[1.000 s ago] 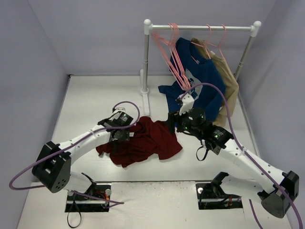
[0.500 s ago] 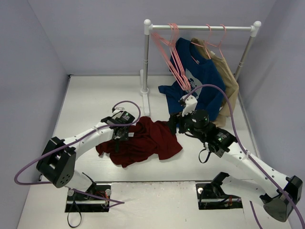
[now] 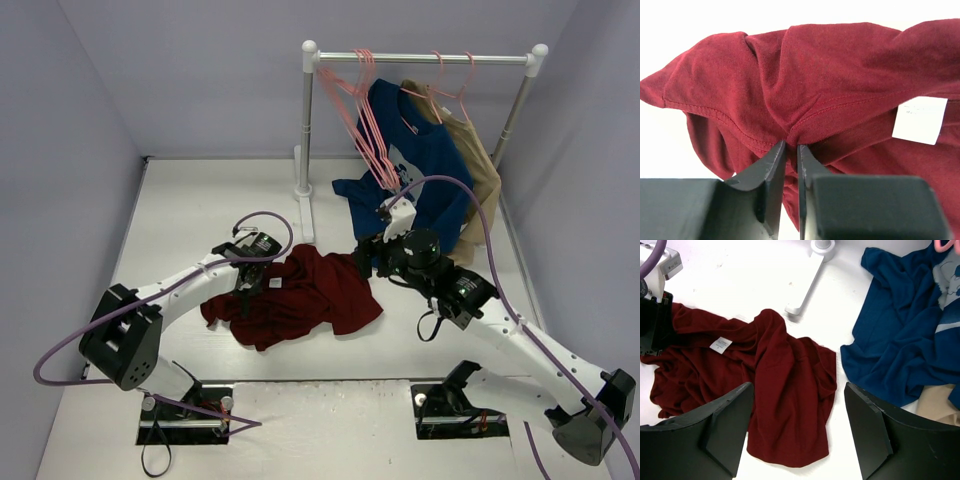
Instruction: Place the t-shirt on the hanger
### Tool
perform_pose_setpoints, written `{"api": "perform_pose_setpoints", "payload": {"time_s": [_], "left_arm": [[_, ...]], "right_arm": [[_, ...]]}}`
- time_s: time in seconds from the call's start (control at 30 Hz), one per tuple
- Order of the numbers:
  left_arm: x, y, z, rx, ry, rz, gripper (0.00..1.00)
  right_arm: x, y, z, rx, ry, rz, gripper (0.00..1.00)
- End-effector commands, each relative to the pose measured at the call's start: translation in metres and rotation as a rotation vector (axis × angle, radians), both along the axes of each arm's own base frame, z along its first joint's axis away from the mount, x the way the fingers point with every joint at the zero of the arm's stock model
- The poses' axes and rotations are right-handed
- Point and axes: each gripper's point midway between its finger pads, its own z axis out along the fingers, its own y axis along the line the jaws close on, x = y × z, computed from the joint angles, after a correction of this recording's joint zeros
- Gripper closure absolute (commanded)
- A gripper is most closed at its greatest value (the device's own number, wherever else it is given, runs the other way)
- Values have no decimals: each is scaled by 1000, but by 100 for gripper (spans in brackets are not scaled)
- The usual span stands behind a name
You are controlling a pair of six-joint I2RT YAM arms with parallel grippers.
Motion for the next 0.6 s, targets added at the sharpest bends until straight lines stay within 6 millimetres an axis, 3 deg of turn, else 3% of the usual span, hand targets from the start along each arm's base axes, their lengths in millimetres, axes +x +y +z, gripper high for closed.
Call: {"api": "perform_pose_setpoints", "payload": {"time_s": [0.0,0.2,0.27,0.47,0.57], "left_arm": [[15,-5,20,-24,-55,11,100],[18,-10,31,-53,-75,-19,100],[23,-14,54,-84,-129,-50,100],[35,-18,113,-125,-260,-133,100],[36,-22,136,-151,-293,-171,100]], "right_arm": [[15,1,45,41,-114,-27,30],[26,-4,76,26,-193,-47,29],[33,-9,113,21,-274,-71,27],[72,-23,172,-51,-407,-118,26],[105,-32,194,-35,-427,-108,30]]}}
